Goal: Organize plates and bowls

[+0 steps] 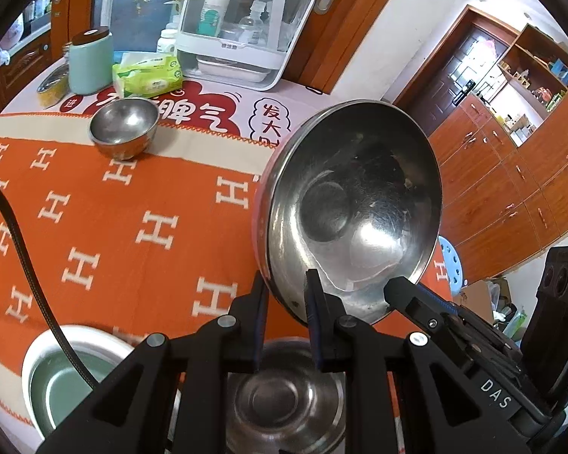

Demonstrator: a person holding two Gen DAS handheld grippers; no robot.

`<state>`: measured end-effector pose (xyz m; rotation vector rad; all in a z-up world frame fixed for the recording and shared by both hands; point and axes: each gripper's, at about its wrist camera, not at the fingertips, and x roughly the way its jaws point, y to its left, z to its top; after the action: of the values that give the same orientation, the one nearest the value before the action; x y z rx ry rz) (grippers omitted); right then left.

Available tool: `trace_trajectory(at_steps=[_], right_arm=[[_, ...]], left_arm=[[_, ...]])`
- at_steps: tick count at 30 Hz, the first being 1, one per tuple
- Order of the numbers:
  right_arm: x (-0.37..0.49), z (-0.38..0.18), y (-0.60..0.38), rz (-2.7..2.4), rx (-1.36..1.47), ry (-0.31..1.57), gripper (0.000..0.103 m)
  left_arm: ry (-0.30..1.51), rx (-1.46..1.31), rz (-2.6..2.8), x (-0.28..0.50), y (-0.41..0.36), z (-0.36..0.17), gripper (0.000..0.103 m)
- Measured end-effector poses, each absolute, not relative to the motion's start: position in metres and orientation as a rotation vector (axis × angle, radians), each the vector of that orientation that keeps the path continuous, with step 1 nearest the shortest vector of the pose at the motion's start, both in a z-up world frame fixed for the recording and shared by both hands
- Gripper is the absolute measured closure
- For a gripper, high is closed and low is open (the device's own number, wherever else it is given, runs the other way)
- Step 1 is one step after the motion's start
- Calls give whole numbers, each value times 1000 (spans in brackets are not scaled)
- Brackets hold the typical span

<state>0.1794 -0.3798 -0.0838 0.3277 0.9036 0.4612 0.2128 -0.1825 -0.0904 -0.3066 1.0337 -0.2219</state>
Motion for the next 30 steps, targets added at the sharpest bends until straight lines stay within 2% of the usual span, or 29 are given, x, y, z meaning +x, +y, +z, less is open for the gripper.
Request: trace_trajectory(at_steps=[16,30], right_arm=[[114,-89,-386,499,236,996,87],[87,-104,-392,493,188,1098,87]], left_arm=[[1076,-375,-217,131,-193,-107,86],[1198,-393,-205,101,-209,-134,85]])
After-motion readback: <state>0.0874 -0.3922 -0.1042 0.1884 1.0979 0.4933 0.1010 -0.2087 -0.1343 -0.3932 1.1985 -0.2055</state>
